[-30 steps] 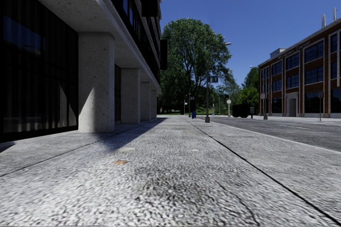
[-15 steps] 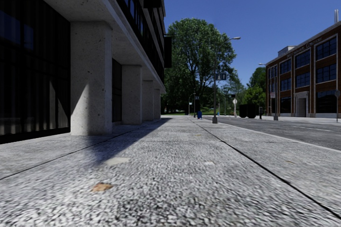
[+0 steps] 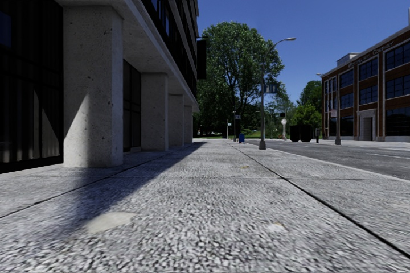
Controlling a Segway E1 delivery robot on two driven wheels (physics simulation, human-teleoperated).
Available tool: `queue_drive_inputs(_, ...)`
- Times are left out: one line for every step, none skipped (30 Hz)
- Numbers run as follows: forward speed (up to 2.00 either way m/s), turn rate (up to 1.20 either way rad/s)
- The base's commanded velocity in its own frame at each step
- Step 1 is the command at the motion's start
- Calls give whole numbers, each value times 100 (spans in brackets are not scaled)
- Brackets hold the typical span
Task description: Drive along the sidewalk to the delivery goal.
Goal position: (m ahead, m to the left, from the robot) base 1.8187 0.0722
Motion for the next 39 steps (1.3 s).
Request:
queue_drive_inputs(185,0)
queue_drive_inputs(185,0)
queue_drive_inputs(185,0)
queue_drive_inputs(185,0)
queue_drive_inputs(183,0)
queue_drive_inputs(166,0)
queue_drive_inputs(135,0)
queue_drive_inputs(135,0)
queue_drive_inputs(112,0)
queue_drive_inputs(105,0)
queue_drive_inputs(104,0)
queue_drive_inputs(104,0)
queue_drive_inputs(104,0)
queue_drive_inputs(103,0)
queue_drive_inputs(103,0)
queue_drive_inputs(103,0)
queue_drive_inputs(103,0)
queue_drive_inputs(102,0)
queue_drive_inputs(102,0)
queue_drive_inputs(92,0)
queue_drive_inputs(56,0)
queue_drive_inputs(0,0)
queue_drive_inputs(0,0)
queue_drive_inputs(0,0)
queue_drive_inputs(0,0)
queue_drive_inputs(0,0)
queue_drive_inputs(0,0)
queue_drive_inputs(0,0)
queue_drive_inputs(0,0)
queue_drive_inputs(0,0)
queue_drive_inputs(0,0)
queue_drive_inputs(0,0)
queue_drive_inputs(0,0)
queue_drive_inputs(0,0)
queue_drive_inputs(0,0)
queue_drive_inputs(0,0)
queue_drive_inputs(0,0)
queue_drive_inputs(0,0)
queue_drive_inputs(0,0)
